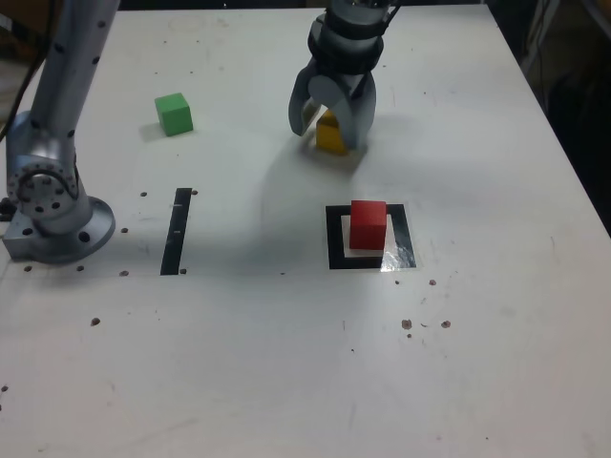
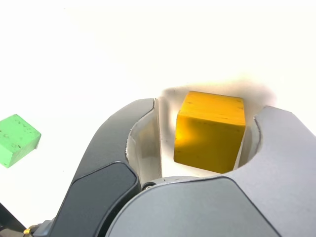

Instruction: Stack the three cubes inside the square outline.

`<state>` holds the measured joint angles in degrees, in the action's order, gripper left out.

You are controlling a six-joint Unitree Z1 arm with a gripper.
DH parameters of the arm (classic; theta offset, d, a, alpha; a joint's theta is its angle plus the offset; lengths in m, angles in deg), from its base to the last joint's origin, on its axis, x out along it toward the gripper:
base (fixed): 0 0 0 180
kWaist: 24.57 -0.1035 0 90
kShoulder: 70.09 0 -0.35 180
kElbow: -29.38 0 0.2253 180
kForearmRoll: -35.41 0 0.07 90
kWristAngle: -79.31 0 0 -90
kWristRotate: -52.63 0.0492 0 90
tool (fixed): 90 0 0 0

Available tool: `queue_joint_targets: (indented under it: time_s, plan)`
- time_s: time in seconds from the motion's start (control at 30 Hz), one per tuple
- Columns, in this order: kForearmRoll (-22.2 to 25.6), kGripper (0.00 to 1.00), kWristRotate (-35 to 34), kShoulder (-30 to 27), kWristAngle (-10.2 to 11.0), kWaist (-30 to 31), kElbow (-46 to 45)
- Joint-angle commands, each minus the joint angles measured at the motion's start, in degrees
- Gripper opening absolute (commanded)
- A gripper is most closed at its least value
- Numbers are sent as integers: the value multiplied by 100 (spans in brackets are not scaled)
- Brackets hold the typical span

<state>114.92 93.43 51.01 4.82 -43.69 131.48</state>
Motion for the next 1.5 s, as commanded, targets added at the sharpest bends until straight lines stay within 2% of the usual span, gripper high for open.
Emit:
queue_joint_targets:
  time_s: [0.0,0.63,0.9,1.1,1.23,1.33,1.47]
  plan:
    - [-35,48,24,22,-38,13,40]
    - [-6,19,90,-155,-250,17,140]
    - [309,17,-90,-803,-201,47,144]
    - [347,17,-148,-848,-232,89,85]
    - [550,17,-224,-926,-280,143,157]
    - [816,17,-527,-1149,-428,271,233]
    - [1193,17,-1479,-1508,-604,807,316]
